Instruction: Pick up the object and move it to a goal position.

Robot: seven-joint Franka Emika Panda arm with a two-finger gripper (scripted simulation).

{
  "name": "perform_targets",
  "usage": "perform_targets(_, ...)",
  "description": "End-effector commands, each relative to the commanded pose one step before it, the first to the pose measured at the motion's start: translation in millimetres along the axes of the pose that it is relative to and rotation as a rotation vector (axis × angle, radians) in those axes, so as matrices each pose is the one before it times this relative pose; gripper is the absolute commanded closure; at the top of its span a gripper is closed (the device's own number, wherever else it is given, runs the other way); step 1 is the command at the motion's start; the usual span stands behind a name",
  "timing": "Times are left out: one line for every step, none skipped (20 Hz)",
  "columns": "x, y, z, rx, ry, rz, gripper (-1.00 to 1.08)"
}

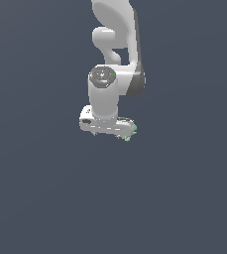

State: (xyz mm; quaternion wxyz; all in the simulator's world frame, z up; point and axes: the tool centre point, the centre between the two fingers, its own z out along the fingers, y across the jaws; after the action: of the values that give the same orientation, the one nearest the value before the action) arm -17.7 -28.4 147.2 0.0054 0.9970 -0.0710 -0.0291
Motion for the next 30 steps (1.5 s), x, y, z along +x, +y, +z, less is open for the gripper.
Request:
perform_targets(-4.70, -6.64, 2.71, 0.00040, 0.00304, 0.02855, -0.92)
perform_targets(-2.32, -2.89, 1.24, 0.00023, 0.00145, 0.01359, -0.92)
perform_targets(-2.55, -3.03, 1.32, 0.00028, 0.00154, 0.01452, -0.92)
perform_targets(-2.80, -3.14, 1.40, 0.00033, 0.00164, 0.01547, -0.92)
perform_targets(-3.06, -3.25, 1.47, 0.00040, 0.00172, 0.01642, -0.92)
perform_targets(-3.34, -3.33, 1.54, 0.00047, 0.00181, 0.01738, -0.92)
perform_targets(-3.62, -3.40, 1.61, 0.00055, 0.00189, 0.01832, -0.92)
perform_targets(-3.81, -3.35, 1.63, 0.00061, 0.00191, 0.01873, -0.92)
perform_targets(-3.92, -3.21, 1.62, 0.00067, 0.00189, 0.01875, -0.92)
perform_targets(-4.02, -3.08, 1.60, 0.00072, 0.00187, 0.01875, -0.92)
perform_targets(-4.12, -2.94, 1.59, 0.00077, 0.00184, 0.01875, -0.92)
perform_targets(-4.21, -2.79, 1.57, 0.00083, 0.00182, 0.01878, -0.92)
perform_targets(-4.30, -2.65, 1.55, 0.00088, 0.00179, 0.01878, -0.92)
perform_targets(-4.38, -2.51, 1.54, 0.00093, 0.00176, 0.01878, -0.92)
perform_targets(-4.46, -2.35, 1.52, 0.00098, 0.00174, 0.01881, -0.92)
perform_targets(-4.53, -2.20, 1.50, 0.00103, 0.00170, 0.01879, -0.92)
perform_targets(-4.60, -2.04, 1.48, 0.00107, 0.00167, 0.01882, -0.92)
perform_targets(-4.66, -1.89, 1.47, 0.00112, 0.00164, 0.01882, -0.92)
perform_targets(-4.72, -1.72, 1.45, 0.00117, 0.00161, 0.01883, -0.92)
perform_targets(-4.77, -1.57, 1.43, 0.00121, 0.00157, 0.01882, -0.92)
perform_targets(-4.75, -1.38, 1.39, 0.00124, 0.00151, 0.01861, -0.92)
perform_targets(-4.56, -1.17, 1.31, 0.00121, 0.00141, 0.01770, -0.92)
perform_targets(-4.34, -0.97, 1.22, 0.00118, 0.00130, 0.01675, -0.92)
perform_targets(-4.11, -0.79, 1.14, 0.00114, 0.00120, 0.01581, -0.92)
perform_targets(-3.89, -0.64, 1.05, 0.00110, 0.00110, 0.01484, -0.92)
perform_targets(-3.65, -0.50, 0.98, 0.00105, 0.00100, 0.01389, -0.92)
perform_targets(-3.40, -0.38, 0.90, 0.00100, 0.00091, 0.01294, -0.92)
perform_targets(-3.16, -0.29, 0.82, 0.00094, 0.00083, 0.01197, -0.92)
perform_targets(-2.91, -0.21, 0.75, 0.00087, 0.00075, 0.01101, -0.92)
perform_targets(-2.65, -0.12, 0.68, 0.00081, 0.00067, 0.01009, -0.92)
